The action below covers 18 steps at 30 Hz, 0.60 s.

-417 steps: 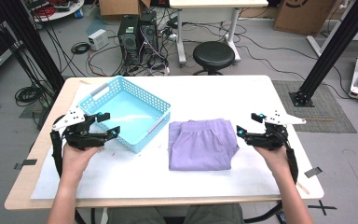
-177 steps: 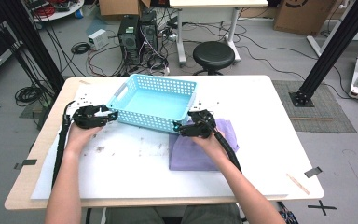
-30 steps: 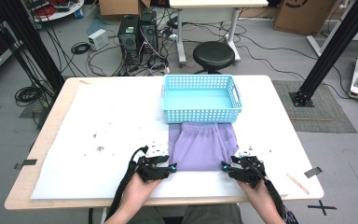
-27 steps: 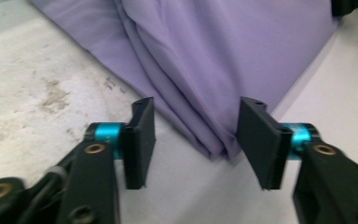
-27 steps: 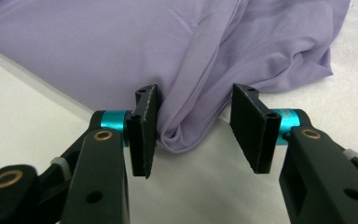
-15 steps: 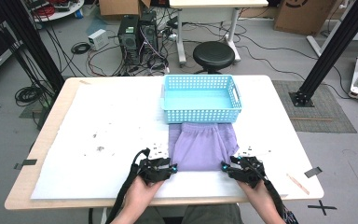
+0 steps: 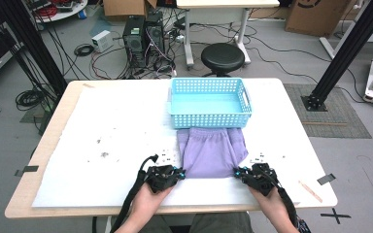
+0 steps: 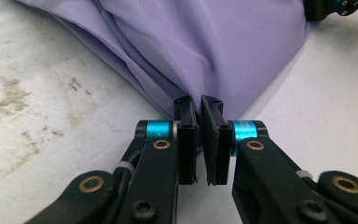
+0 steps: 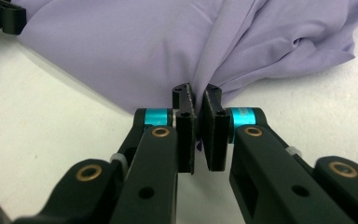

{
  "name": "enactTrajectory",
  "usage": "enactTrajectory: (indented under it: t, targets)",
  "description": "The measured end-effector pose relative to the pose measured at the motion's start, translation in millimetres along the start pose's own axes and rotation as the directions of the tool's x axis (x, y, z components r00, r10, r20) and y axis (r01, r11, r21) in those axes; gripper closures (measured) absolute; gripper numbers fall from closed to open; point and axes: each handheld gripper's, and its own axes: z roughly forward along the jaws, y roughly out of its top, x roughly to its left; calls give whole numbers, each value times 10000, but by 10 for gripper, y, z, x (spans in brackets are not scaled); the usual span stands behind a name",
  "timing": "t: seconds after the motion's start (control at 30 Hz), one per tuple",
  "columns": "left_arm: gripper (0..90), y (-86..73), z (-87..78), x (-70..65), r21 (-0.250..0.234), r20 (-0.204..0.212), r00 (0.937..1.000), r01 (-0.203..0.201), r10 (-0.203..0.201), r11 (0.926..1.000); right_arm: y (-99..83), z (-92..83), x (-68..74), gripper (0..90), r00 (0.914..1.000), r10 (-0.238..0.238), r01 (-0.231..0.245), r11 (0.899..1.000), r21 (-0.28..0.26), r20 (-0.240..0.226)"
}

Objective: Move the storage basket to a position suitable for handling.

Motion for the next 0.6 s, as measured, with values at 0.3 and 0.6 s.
enactTrajectory:
  t: [0.3, 0.6]
  targets:
    - [851, -52, -62, -105, 218, 693, 9975, -186, 171, 9996, -132, -153, 24, 872, 9997, 2, 0, 10000, 76, -253]
    - [851, -126, -148, -245, 375, 979, 9939, -545, 507, 9978, -294, -298, 119, 875, 9994, -9, 11, 10000, 71, -342]
